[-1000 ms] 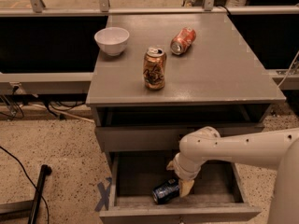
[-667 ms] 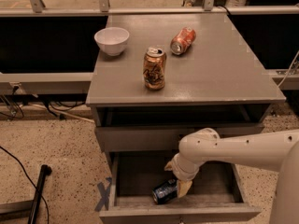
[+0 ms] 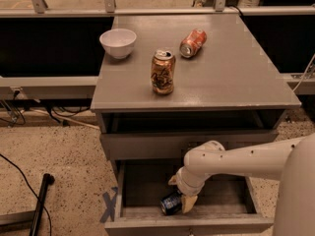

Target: Pick pepsi can from middle drawer and place on counter

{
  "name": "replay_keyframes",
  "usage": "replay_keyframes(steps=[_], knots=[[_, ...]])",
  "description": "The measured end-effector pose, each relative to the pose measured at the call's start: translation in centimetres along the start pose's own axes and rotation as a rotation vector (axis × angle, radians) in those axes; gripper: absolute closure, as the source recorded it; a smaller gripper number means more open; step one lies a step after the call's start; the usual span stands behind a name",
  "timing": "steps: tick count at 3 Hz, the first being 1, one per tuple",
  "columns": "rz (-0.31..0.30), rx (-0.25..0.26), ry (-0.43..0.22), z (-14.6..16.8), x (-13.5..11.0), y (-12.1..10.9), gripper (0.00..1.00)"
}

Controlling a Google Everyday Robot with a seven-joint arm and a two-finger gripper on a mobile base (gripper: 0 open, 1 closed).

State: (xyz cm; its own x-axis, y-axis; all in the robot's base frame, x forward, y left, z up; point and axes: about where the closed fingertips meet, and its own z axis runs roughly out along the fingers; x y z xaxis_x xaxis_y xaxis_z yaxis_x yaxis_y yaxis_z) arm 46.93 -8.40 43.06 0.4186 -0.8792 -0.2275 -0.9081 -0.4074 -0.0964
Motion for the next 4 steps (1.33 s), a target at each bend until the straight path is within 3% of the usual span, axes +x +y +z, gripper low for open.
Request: replay_keyframes(steps=[4], knots=[[0.025, 0.016, -0.009, 3.8, 0.3, -0.3, 0.39]])
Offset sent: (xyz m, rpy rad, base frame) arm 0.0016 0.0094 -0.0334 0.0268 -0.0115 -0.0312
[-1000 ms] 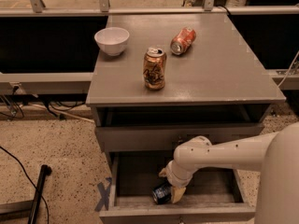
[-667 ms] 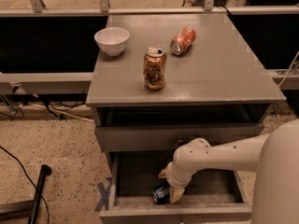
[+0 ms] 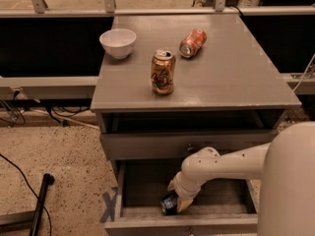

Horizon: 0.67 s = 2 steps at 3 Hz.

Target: Pick pepsi can from middle drawer and place on counter

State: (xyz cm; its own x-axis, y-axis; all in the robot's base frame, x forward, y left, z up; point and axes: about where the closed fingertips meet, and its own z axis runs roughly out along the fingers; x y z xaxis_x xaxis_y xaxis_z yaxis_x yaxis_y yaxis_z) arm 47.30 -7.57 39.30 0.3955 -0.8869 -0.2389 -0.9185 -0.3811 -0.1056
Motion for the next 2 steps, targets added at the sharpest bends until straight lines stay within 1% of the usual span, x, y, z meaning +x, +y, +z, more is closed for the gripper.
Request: replay_keyframes(steps=[2], knots=[[0.01, -0.023, -0.01, 1.3, 0.0, 0.46, 0.4]])
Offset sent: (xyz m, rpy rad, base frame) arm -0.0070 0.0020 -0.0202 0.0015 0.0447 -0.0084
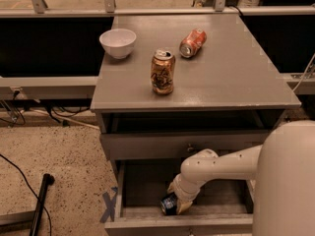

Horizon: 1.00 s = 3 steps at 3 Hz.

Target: Pick pepsi can from middle drawer and place on counter

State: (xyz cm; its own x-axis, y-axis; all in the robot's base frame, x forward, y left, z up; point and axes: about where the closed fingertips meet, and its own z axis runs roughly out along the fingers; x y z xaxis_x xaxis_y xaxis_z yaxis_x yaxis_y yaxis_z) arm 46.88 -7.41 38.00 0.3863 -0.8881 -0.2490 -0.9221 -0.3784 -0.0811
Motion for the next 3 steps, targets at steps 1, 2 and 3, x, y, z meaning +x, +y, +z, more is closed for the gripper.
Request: replay_keyframes(steps=[1, 2, 3], knots=[[0.0, 0.0, 0.0, 0.01, -0.01, 0.01, 0.4], [-0.016, -0.014, -0.005, 0.29, -0.6, 0.16, 0.5], [-0.018, -0.031, -0.02, 0.88, -0.86, 0.38, 0.56]])
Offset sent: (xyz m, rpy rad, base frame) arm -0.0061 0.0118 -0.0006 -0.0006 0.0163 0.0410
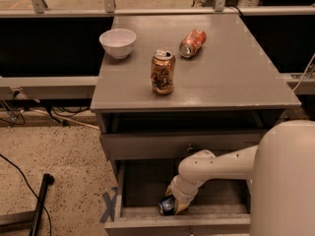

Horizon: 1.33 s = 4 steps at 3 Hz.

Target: Pick pepsi can from middle drawer and place on counter

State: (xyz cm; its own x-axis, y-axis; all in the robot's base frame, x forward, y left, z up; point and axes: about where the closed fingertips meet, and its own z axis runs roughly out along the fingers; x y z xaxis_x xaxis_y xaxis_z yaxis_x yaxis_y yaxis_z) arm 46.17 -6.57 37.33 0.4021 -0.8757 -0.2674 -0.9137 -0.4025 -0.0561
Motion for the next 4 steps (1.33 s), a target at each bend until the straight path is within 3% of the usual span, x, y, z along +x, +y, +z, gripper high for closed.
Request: replay_keyframes(steps=[1, 2, 3, 4], knots=[[0.005, 0.0, -0.026, -0.1, -0.1, 0.1, 0.72], [0.037, 0.045, -0.131, -2.1, -0.6, -0.5, 0.95], [0.071, 0.151, -0.291, -6.6, -1.0, -1.4, 1.0], [0.078, 0.277, -0.415, -12.2, 0.4, -0.5, 1.0]])
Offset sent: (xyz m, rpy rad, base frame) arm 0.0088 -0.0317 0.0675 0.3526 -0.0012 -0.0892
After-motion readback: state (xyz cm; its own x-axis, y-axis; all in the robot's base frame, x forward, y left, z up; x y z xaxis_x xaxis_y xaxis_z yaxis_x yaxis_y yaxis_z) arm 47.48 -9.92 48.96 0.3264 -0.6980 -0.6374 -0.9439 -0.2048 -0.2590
